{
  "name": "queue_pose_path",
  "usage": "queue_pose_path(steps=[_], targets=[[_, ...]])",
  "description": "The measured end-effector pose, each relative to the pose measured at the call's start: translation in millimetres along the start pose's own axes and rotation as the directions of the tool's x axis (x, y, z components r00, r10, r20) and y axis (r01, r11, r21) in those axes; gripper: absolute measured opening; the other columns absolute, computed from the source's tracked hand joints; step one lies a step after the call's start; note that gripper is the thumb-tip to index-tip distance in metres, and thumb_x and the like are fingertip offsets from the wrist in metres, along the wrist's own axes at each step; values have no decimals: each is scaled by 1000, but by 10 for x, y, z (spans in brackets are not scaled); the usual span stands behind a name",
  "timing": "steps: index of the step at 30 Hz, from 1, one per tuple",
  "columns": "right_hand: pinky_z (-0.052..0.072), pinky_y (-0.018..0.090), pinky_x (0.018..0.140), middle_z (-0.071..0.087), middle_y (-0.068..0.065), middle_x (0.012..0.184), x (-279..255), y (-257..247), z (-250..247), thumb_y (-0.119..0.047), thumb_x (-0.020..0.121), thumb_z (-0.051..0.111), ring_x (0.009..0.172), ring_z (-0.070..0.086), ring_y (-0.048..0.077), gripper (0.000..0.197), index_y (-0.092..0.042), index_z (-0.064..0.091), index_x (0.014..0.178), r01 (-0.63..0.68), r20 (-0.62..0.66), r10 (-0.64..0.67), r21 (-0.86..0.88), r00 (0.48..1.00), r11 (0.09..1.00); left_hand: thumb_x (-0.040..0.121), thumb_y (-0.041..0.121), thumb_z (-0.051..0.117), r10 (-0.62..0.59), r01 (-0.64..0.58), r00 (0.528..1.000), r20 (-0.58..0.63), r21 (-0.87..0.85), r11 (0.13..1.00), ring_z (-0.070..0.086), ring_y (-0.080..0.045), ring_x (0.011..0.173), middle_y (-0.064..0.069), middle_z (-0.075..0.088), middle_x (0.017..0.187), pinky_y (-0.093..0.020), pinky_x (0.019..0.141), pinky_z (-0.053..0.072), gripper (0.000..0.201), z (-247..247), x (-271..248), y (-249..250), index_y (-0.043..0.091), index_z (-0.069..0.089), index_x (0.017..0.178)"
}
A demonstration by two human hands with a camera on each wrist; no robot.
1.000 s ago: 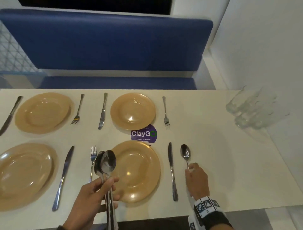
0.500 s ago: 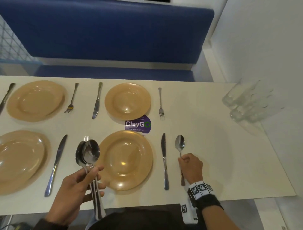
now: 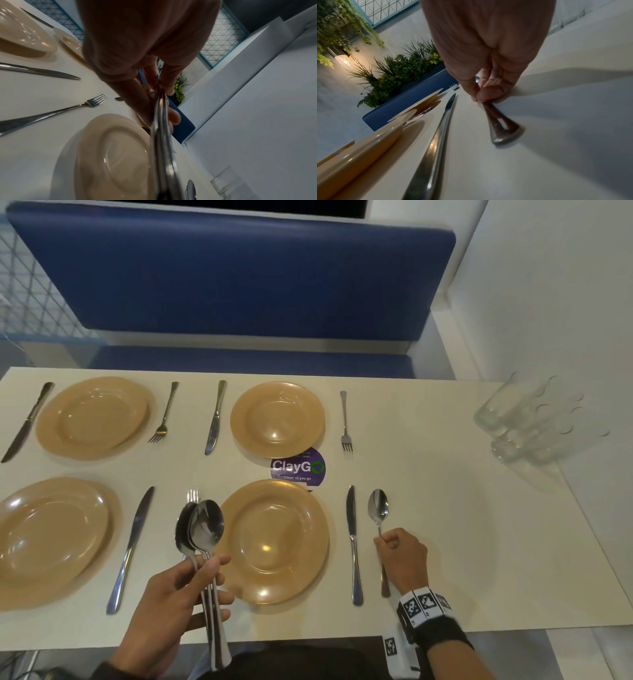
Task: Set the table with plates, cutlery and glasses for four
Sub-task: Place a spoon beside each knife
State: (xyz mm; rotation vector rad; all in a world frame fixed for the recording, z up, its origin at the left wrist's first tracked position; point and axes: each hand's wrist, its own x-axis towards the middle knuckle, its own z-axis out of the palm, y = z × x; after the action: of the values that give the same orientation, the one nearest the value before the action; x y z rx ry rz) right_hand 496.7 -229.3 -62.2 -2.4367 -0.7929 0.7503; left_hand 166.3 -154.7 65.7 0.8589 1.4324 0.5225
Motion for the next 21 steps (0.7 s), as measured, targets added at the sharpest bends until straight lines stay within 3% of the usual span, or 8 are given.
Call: queue_pose_path(steps=[8,10,12,15,16,18,21], targets=[[33,12,56,64,-4,75,-54,-51,-54,-26,88,71,66,57,6,14,-16,62,84,-15,5,15,41,1000,999,83,30,68,-7,7,1000,-23,-1,1000,72,-40,76,-19,65,85,-54,75,61,30,-22,1,23,8,75,102],[32,11,56,63,-4,75,-74,-78,-75,-26,89,70,65,56,5,14,-16,61,85,-21,14,21,36,1000,999,78,34,69,-15,15,1000,-27,-13,1000,71,-40,76,-19,65,86,-53,74,61,36,-37,7,22,6,75,100],[32,10,55,61,-4,75,-119,-130,-144,-24,91,68,64,55,4,13,-15,61,86,-16,-1,16,48,1000,999,84,29,68,-23,22,999,-24,-43,999,72,-39,79,-19,64,90,-50,70,62,28,-60,8,10,7,76,100],[38,14,58,60,-6,71,-286,-360,-271,-24,92,67,65,57,6,10,-21,61,84,154,-81,-149,61,986,986,94,14,63,-64,67,997,39,-85,994,70,-34,83,-17,63,86,-51,70,61,19,-96,-4,-44,5,77,104],[41,16,59,61,-7,70,-387,-498,-303,-26,92,67,65,57,6,11,-25,61,82,223,-40,-221,44,974,974,95,11,62,-94,100,993,71,-84,991,68,-32,83,-17,65,83,-52,72,61,19,-89,-12,-61,4,77,104],[45,15,60,64,-9,69,-654,-850,-305,-33,90,67,65,60,5,13,-30,62,78,324,216,-319,13,923,946,94,8,64,-152,163,980,129,-75,984,67,-29,82,-18,68,79,-52,77,60,17,-45,-22,-75,2,78,101],[46,14,63,69,-11,77,-1110,-1311,-104,-47,83,70,69,59,-1,20,-27,70,78,384,623,-355,94,697,919,92,9,67,-179,189,965,193,-38,981,70,-29,84,-16,75,87,-52,85,56,14,19,-26,-93,5,79,98]])
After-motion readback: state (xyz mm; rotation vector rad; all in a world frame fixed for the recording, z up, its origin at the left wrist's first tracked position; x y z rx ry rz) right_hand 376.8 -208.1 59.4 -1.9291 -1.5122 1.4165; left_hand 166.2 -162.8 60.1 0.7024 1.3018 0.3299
